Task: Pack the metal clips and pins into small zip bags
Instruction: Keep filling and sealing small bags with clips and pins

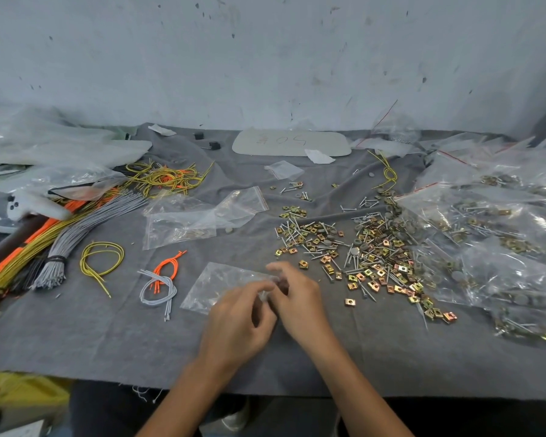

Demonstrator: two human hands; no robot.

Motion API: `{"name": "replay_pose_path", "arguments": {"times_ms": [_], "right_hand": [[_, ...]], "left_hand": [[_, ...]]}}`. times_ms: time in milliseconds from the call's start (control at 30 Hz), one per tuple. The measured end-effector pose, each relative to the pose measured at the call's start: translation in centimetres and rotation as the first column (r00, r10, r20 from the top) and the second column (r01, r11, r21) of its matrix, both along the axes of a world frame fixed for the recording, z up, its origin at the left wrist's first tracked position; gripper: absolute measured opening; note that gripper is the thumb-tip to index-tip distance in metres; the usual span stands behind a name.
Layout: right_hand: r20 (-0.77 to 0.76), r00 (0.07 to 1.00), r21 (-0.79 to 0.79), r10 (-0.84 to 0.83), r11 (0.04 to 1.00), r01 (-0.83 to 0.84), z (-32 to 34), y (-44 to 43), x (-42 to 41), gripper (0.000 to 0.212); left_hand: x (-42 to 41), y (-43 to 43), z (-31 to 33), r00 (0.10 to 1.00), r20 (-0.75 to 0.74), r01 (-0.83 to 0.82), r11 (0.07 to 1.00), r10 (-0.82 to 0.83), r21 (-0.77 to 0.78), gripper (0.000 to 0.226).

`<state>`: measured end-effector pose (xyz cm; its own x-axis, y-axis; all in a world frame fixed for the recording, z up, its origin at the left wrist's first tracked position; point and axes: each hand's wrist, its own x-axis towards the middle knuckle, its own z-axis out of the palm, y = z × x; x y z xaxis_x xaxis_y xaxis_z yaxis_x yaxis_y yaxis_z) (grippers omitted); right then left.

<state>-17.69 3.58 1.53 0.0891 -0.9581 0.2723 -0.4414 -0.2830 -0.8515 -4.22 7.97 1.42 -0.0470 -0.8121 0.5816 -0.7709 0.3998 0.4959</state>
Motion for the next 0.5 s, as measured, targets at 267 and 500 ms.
{"name": "replay_pose_path", "arguments": {"times_ms": [267, 500], "right_hand": [[0.078, 0.996, 0.071, -0.036, 0.997, 0.03, 0.6, 0.6, -0.4, 0.021], [0.195, 0.981, 0.191, -0.01, 0.981, -0.028, 2.2, 0.6, -0.3, 0.026]], "left_hand": [[0.7, 2.6, -1.8, 0.997, 0.002, -0.071, 0.996, 0.071, -0.055, 0.037], [2.2, 2.6, -1.9, 0.996, -0.04, -0.079, 0.991, 0.075, -0.109, 0.03]]}}
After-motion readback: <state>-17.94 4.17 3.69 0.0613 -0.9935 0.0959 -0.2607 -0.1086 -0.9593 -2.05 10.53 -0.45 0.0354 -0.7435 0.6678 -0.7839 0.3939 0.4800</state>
